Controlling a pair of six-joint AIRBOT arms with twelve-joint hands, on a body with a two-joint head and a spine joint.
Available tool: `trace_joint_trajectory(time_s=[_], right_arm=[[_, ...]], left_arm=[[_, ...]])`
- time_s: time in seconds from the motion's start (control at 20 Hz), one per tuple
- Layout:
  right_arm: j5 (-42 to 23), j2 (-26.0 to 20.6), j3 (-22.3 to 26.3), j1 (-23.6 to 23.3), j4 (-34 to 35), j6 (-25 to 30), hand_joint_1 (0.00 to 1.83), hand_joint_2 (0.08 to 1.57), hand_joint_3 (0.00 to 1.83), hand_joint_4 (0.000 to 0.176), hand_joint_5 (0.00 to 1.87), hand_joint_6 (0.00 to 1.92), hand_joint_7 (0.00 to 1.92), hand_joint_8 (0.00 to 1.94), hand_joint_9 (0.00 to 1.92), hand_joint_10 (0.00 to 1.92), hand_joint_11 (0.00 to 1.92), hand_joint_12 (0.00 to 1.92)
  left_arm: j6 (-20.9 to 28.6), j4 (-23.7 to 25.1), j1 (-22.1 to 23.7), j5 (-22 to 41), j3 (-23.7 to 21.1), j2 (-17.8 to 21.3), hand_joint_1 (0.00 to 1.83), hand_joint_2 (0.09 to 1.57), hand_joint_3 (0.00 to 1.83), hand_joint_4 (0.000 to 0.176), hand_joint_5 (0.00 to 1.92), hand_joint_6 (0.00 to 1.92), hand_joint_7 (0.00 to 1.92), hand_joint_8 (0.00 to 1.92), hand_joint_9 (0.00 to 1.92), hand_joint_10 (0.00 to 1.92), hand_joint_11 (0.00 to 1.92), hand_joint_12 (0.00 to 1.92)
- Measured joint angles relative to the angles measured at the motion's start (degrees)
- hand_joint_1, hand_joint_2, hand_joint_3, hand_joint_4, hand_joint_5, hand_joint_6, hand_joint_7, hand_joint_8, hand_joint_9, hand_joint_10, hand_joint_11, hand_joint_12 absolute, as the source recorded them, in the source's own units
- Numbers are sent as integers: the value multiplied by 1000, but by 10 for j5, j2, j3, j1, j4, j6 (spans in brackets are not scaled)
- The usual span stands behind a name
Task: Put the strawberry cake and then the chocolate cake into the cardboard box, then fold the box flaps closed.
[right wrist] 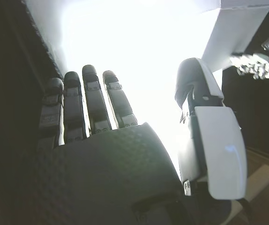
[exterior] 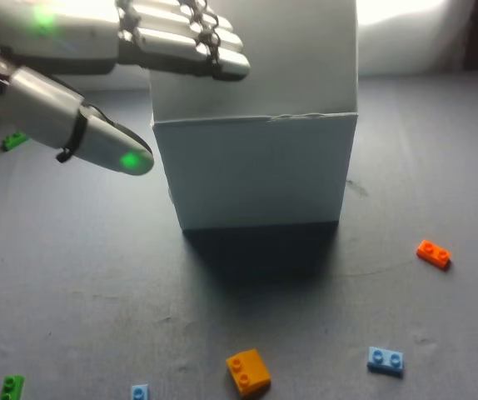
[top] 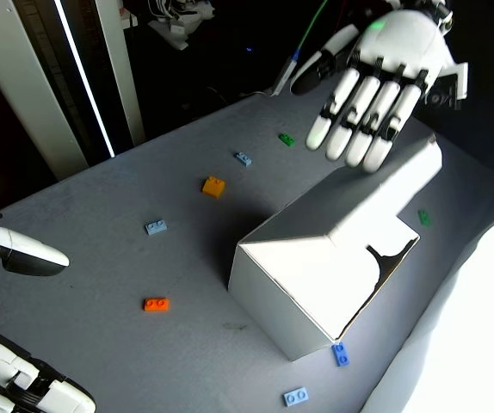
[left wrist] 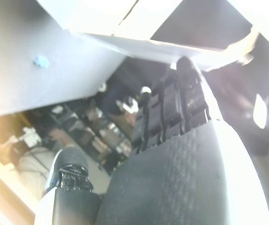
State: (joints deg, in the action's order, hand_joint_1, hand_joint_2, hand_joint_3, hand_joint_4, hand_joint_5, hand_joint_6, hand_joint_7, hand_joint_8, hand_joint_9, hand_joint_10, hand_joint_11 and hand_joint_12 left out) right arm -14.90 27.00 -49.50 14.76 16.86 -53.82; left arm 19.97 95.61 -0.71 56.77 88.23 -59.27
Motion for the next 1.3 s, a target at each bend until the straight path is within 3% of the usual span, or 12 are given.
trace_joint_trajectory(time_s=[0.25,0.65,1.0,1.2,1.3], right_arm=[[1,1,0,0,-2,-1,0,1218,1,0,27,5,123,6,78,7,7,37],[-2,1,0,0,-2,-2,0,1210,0,0,18,2,106,2,83,5,17,23],[-2,1,0,0,-2,-2,0,1211,0,0,10,0,97,1,73,3,4,3],[-2,1,0,0,-2,-2,0,1212,0,0,7,2,95,3,72,4,6,3],[-2,1,0,0,-2,-3,0,1209,0,0,29,10,116,10,88,10,32,17]], left_arm=[[2,6,-37,-47,19,-27,0,1194,2,13,110,0,123,0,112,0,0,459],[9,-10,-82,-63,28,-36,0,1203,3,3,98,1,110,0,98,3,0,423],[11,8,-63,-58,31,-36,0,1201,1,8,136,7,140,3,125,6,0,539],[13,36,-35,-44,47,-33,0,1195,0,3,132,3,143,4,128,4,0,525],[16,51,-21,-43,52,-26,0,1187,0,9,98,1,116,1,104,1,0,460]])
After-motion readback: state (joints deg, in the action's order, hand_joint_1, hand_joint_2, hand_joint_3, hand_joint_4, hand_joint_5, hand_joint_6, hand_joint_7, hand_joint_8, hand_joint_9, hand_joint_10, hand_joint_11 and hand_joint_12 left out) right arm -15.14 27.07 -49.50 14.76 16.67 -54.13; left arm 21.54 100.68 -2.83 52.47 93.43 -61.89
